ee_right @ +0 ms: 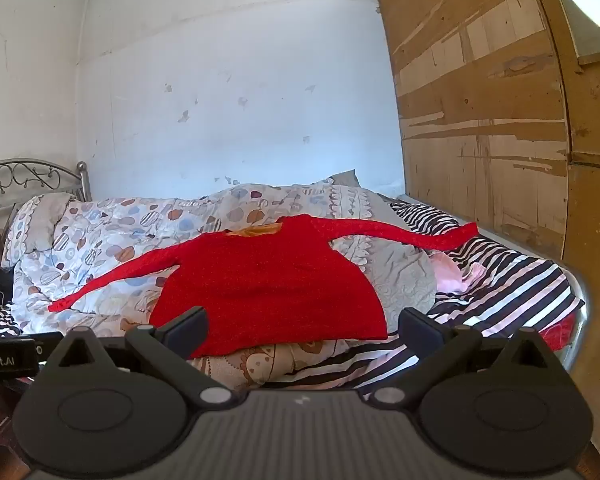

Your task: Fold small clothes

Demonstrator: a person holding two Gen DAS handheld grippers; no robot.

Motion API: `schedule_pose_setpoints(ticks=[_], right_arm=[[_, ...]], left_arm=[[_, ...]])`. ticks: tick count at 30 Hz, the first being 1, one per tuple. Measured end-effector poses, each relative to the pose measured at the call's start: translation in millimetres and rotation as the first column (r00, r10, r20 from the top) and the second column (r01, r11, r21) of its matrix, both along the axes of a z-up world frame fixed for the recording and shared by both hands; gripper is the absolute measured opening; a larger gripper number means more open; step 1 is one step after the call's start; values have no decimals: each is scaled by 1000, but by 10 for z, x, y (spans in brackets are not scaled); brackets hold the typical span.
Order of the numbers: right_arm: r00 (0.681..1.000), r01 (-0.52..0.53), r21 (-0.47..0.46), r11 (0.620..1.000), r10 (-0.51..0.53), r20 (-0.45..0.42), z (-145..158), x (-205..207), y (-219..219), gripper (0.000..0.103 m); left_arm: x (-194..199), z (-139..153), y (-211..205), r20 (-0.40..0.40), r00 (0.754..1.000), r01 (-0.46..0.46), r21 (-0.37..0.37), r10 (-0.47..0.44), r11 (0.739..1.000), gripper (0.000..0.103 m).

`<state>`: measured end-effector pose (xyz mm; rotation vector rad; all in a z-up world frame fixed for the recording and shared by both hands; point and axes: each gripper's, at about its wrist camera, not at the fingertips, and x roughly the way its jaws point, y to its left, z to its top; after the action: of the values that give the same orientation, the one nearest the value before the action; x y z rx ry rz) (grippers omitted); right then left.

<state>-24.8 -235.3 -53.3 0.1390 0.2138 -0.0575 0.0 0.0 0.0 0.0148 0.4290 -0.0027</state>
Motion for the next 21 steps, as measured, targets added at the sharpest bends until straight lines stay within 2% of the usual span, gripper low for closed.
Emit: schedule_pose_setpoints(ticks=[21], right_arm=[[1000,7,9,1000,-7,17,0,-23,-13,103]], left_arm=[[-32,58,-27,16,1000,-3,25,3,1000,102]])
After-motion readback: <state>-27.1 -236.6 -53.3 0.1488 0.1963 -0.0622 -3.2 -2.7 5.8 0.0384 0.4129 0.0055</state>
